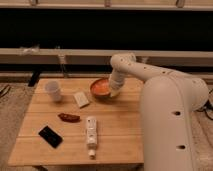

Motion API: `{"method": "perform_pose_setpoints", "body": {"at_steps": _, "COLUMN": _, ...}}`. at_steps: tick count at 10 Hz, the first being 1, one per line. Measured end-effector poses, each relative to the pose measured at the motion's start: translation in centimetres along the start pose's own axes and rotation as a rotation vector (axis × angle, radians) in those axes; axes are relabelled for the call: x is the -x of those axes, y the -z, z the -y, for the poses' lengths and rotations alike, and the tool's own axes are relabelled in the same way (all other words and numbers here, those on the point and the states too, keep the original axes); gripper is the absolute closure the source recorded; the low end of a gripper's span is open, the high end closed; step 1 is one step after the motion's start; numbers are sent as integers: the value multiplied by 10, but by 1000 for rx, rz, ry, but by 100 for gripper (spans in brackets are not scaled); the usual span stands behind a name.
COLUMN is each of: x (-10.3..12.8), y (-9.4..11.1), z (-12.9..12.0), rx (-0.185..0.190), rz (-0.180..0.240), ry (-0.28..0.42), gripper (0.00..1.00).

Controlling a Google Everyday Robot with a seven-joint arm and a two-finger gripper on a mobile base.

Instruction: Drag the ceramic bowl in a circle

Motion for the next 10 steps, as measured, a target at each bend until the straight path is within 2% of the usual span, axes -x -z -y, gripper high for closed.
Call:
{"method": "perform_pose_setpoints", "body": {"at_steps": 1, "x": 15, "y": -9, "z": -10, "rx": 28, "rz": -3, "ry": 40, "gripper": 100}}
{"method": "perform_pose_setpoints", "body": {"at_steps": 3, "x": 25, "y": -18, "z": -22, "rx": 57, "rz": -7, "ry": 68, "gripper": 100}}
{"method": "perform_pose_setpoints", "body": {"at_steps": 4, "x": 6, "y": -32, "z": -66, "rx": 119, "rz": -13, "ry": 31, "gripper": 100}}
{"method": "perform_pose_setpoints", "body": {"at_steps": 6, "x": -29, "y": -32, "z": -92, "rx": 132, "rz": -22, "ry": -72, "gripper": 100}}
{"method": "perform_pose_setpoints", "body": {"at_steps": 8, "x": -52, "y": -29, "z": -94, "rx": 129, "rz": -39, "ry": -133, "gripper": 100}}
{"method": "perform_pose_setpoints", "body": {"at_steps": 9, "x": -76, "y": -25, "z": -93, "rx": 121, "rz": -67, "ry": -186, "gripper": 100}}
{"method": "perform_pose_setpoints", "body": {"at_steps": 10, "x": -88, "y": -22, "z": -91, "rx": 115, "rz": -82, "ry": -213, "gripper": 100}}
